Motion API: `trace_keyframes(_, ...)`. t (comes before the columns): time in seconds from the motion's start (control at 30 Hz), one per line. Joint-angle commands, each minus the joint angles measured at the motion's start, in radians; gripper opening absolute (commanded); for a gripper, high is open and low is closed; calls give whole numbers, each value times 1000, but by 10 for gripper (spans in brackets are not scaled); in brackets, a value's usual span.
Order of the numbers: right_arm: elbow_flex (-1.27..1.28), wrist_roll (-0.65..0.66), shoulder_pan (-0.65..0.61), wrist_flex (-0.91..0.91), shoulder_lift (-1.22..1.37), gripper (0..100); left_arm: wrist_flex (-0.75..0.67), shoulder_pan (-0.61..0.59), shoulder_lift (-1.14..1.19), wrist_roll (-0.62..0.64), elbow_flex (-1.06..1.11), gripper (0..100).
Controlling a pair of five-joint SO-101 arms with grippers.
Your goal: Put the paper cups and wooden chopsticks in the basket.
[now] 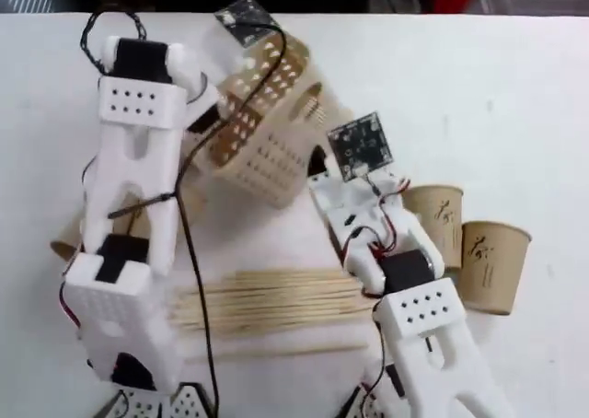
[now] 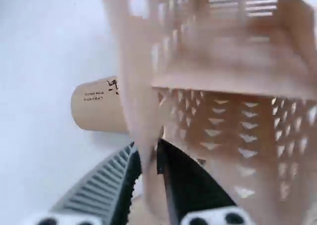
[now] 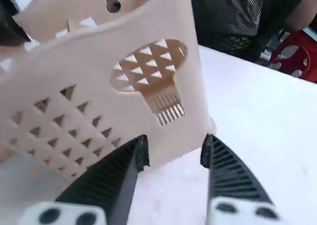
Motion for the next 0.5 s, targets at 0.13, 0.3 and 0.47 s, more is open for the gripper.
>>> trace_keyframes(0.13, -49, 54, 22, 213, -24, 180, -2, 47, -33, 117, -11, 27)
trace_keyframes(0.3, -127, 54, 82, 338, -24, 180, -2, 97, -41, 169, -18, 97)
trace_keyframes(0.47, -252, 52, 171, 479, -24, 180, -5, 104, -41, 169, -20, 141)
